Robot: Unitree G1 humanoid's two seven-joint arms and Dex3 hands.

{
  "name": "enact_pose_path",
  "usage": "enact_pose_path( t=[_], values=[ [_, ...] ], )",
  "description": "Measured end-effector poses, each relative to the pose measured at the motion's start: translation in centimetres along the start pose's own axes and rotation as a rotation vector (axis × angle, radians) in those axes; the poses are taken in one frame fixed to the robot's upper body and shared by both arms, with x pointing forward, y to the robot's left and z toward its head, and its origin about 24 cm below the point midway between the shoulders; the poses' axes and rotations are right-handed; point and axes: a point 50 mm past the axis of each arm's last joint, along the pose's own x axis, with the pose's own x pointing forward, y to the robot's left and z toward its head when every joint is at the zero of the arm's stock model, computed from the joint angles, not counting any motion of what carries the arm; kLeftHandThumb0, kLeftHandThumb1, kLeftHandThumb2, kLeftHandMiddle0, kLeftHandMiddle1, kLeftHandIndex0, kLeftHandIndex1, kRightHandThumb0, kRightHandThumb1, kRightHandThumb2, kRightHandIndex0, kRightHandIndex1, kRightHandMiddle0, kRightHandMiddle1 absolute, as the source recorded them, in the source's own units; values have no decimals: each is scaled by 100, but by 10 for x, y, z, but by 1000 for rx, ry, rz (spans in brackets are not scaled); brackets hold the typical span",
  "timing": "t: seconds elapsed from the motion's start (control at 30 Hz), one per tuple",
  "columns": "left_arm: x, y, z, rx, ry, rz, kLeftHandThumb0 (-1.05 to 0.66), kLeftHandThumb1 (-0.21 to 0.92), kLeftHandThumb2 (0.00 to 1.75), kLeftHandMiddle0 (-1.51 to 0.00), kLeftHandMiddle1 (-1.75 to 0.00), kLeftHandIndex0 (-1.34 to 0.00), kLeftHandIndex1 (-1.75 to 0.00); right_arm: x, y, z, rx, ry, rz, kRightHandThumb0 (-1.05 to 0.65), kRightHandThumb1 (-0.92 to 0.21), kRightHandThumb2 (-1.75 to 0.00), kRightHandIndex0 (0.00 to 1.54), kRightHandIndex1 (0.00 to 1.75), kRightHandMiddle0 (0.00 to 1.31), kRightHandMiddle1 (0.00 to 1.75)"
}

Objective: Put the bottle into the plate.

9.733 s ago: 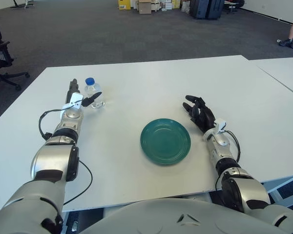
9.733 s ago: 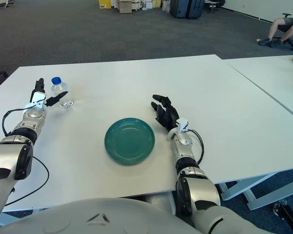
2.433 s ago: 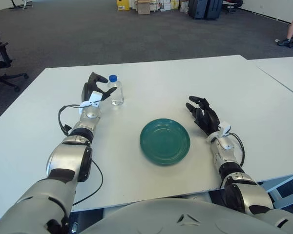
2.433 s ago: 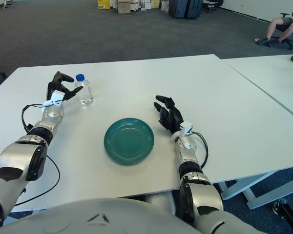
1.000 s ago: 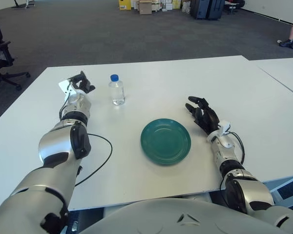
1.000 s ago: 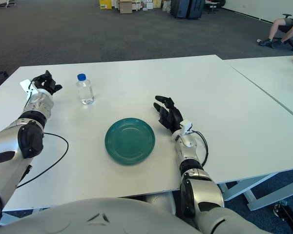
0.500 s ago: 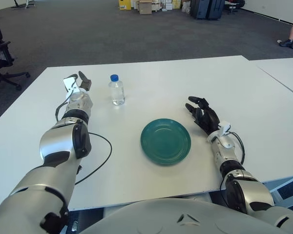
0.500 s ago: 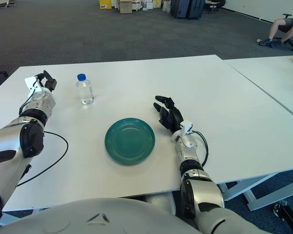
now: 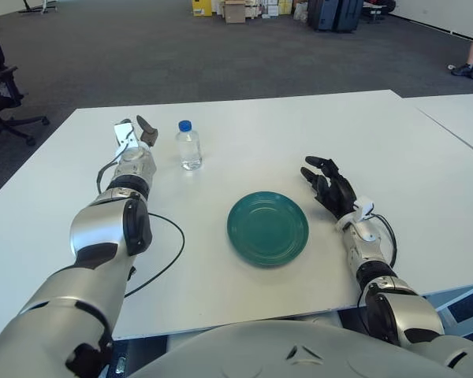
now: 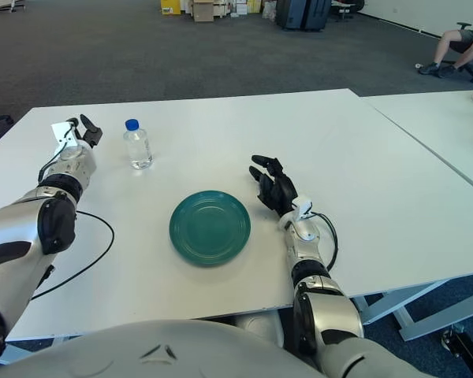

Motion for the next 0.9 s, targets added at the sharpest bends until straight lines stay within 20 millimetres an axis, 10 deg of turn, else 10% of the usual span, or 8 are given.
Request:
enact_pose_path(
  t=[0.27,0.9],
  values=[
    [-9,-28,-16,6,67,-132,-91,92,108,-39,-9,-7,-94,-2,0,-1,-7,-4,-8,-55,-92,-83,34,0,0,90],
    [-21,-57,-32,-27,147,-295,-93,92,110,-61,-37,-11,-104,-8,-3,1,-10,-24,-41,-49,-92,-78,41,3,6,95]
  ],
)
